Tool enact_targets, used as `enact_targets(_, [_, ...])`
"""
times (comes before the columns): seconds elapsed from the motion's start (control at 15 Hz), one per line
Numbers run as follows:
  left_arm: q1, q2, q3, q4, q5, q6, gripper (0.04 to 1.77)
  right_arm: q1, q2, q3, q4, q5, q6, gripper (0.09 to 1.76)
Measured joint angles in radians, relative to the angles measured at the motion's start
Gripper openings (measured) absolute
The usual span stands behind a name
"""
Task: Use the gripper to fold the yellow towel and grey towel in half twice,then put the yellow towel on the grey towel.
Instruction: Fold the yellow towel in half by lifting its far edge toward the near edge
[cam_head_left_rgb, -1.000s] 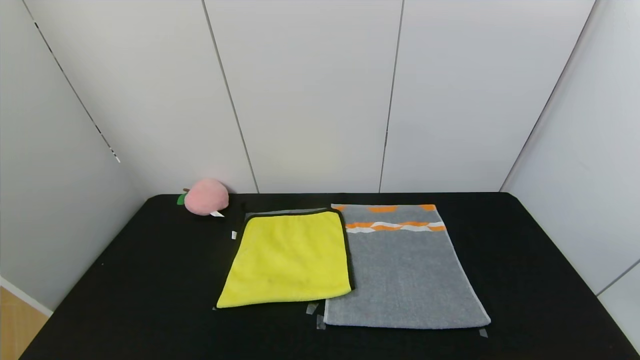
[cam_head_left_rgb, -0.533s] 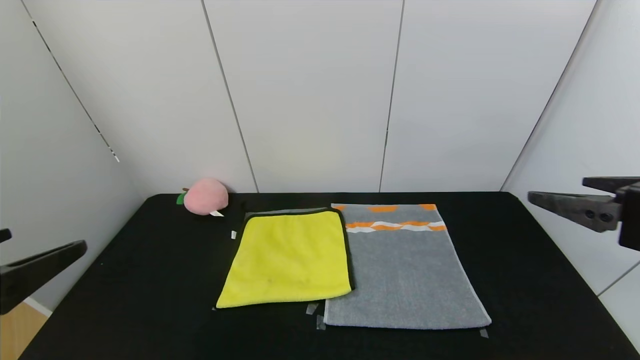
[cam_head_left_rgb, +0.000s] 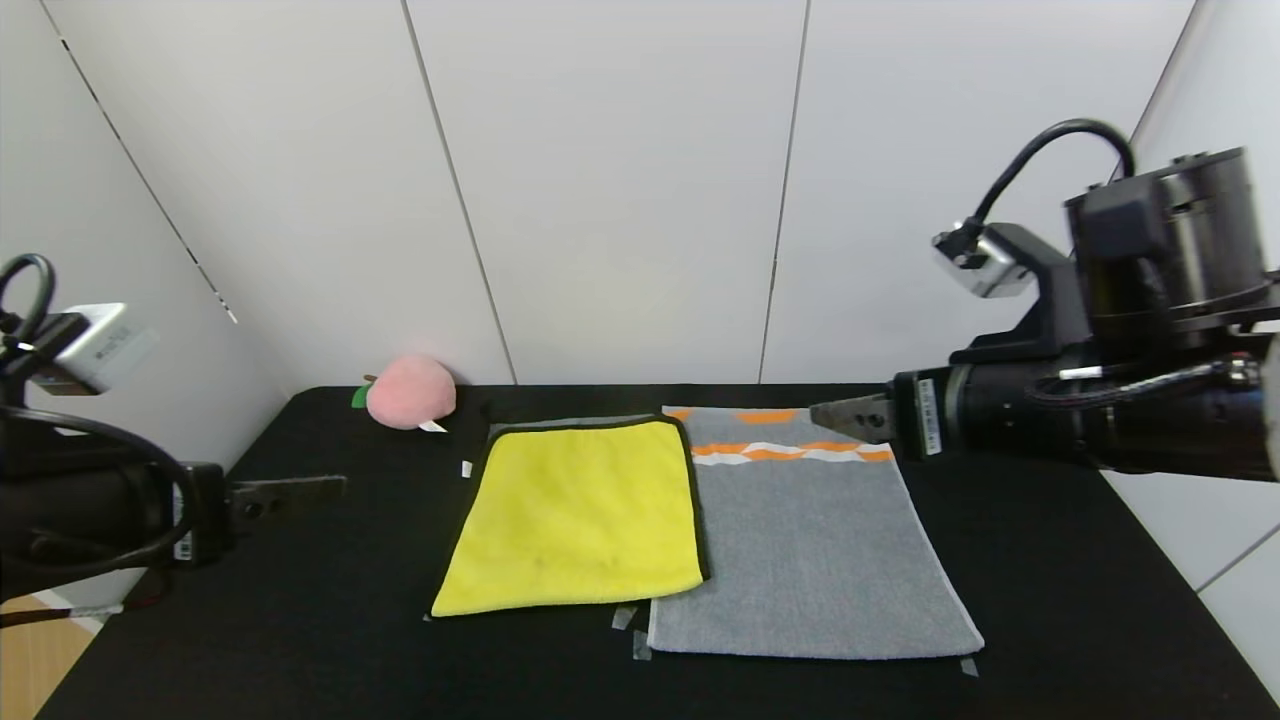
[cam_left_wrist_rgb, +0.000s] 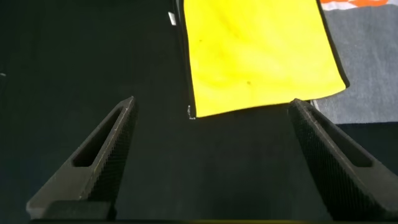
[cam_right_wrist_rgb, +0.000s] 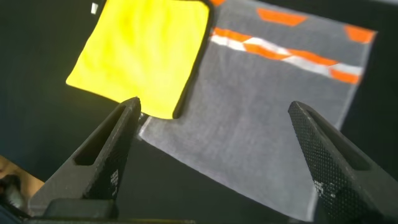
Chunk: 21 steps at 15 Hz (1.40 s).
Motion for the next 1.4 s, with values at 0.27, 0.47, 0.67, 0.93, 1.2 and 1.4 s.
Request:
enact_targets(0.27, [0.000,0.188,0.010,-0.146,-0.061,-0.070,1.72,0.033,0.206,-0.107,0.002,0.015,0.072,1.71])
enact_targets(0.47, [0.000,0.311,0.010,-0.171,-0.116,-0.079,1.72,0.042,0.336,-0.185,0.001,0.094,0.104,1.71])
enact_targets(0.67, [0.004,0.419,0.004,-0.199,-0.172,-0.081,1.72,0.043,0.442,-0.258,-0.001,0.166,0.150,1.71])
enact_targets(0.93, [0.013,0.546,0.018,-0.304,-0.194,-0.075,1.72,0.033,0.540,-0.311,-0.003,0.217,0.154,1.71])
enact_targets(1.2, [0.018,0.622,0.023,-0.324,-0.195,-0.072,1.72,0.021,0.592,-0.331,-0.030,0.233,0.155,1.71])
enact_targets(1.4, [0.020,0.661,0.023,-0.329,-0.193,-0.070,1.72,0.020,0.613,-0.342,-0.033,0.238,0.154,1.71])
